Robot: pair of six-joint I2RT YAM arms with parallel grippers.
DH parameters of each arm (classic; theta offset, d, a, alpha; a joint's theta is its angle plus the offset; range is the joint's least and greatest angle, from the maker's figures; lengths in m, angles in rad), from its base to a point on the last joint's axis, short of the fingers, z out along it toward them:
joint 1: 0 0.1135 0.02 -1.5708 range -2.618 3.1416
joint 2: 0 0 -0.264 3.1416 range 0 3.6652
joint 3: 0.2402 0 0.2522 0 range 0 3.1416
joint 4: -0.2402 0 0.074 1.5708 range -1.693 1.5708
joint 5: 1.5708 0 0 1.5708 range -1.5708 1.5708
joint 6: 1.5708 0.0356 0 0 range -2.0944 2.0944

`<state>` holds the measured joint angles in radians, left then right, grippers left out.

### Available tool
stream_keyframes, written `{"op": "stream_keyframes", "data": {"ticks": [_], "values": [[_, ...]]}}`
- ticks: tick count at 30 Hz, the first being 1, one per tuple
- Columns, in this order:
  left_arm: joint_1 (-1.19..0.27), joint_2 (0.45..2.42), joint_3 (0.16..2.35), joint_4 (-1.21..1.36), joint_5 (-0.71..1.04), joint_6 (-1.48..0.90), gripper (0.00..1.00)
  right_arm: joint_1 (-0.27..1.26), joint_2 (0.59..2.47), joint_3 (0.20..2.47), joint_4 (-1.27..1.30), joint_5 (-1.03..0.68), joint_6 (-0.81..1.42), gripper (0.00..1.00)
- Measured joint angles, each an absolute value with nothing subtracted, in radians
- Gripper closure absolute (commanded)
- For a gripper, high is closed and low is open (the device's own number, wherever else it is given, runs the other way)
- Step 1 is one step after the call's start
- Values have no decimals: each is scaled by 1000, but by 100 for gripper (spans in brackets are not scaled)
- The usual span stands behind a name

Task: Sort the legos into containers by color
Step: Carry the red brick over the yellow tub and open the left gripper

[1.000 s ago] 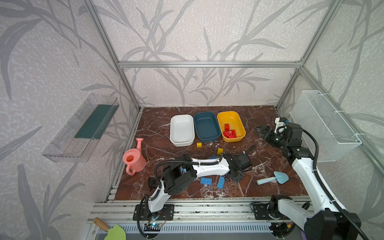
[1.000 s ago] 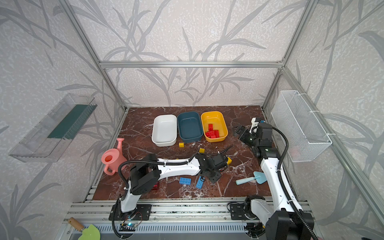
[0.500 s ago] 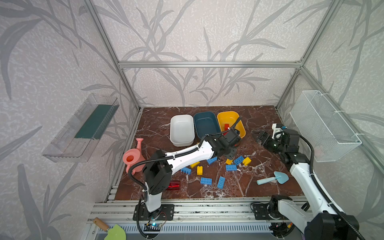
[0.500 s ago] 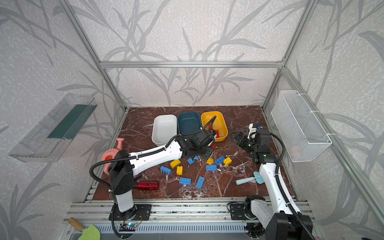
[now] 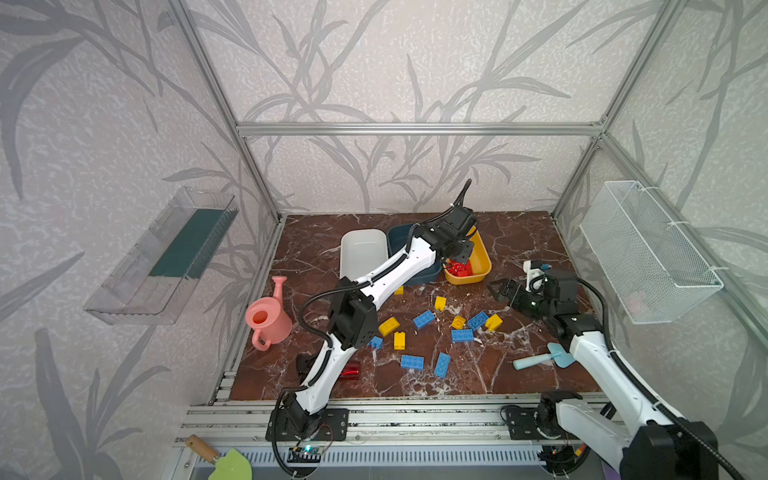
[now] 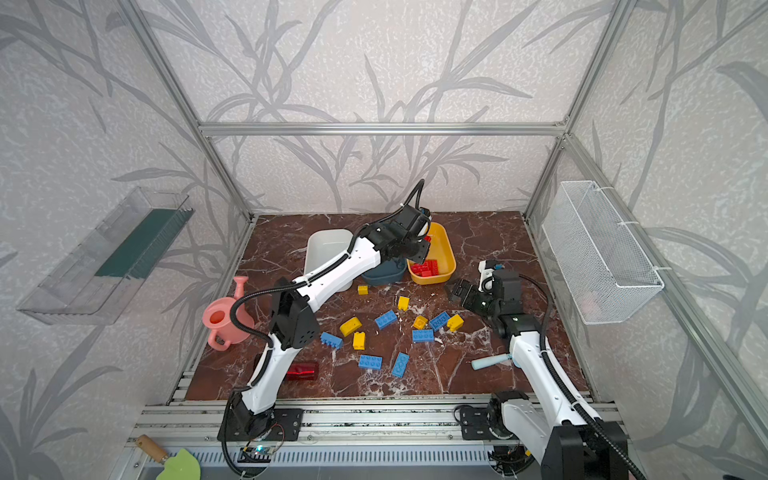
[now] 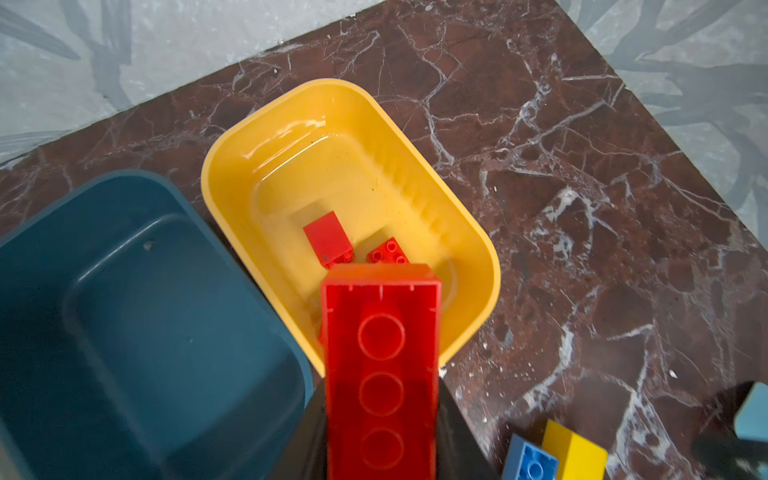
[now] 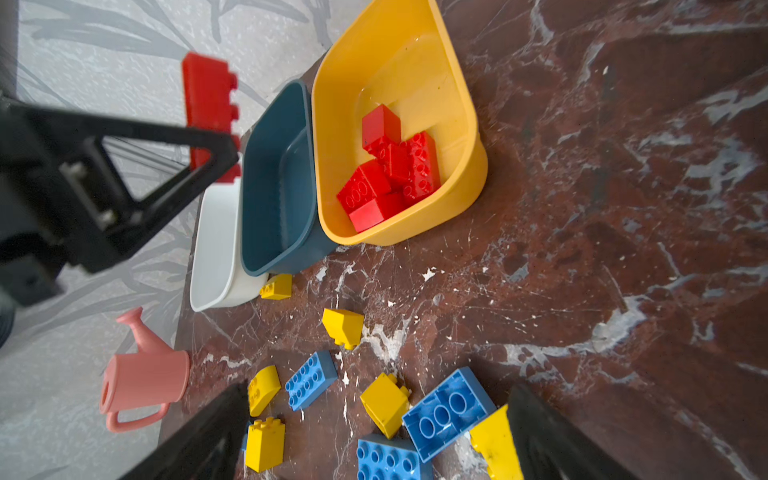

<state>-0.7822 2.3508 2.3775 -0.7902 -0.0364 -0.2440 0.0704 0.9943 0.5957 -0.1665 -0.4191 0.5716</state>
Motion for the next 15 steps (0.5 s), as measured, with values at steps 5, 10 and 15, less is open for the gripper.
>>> {"op": "stream_keyframes", "data": {"ticks": [5, 10, 15], "values": [[-762, 2515, 2561, -846, -17, -246, 69, 114, 961, 570, -183, -385, 550, 3], [-748, 2561, 2576, -849, 5, -257, 66, 154, 933, 568, -208, -347, 525, 3], [-743, 2563, 2584, -841, 18, -263, 50, 197, 932, 568, -237, -295, 501, 3]]}}
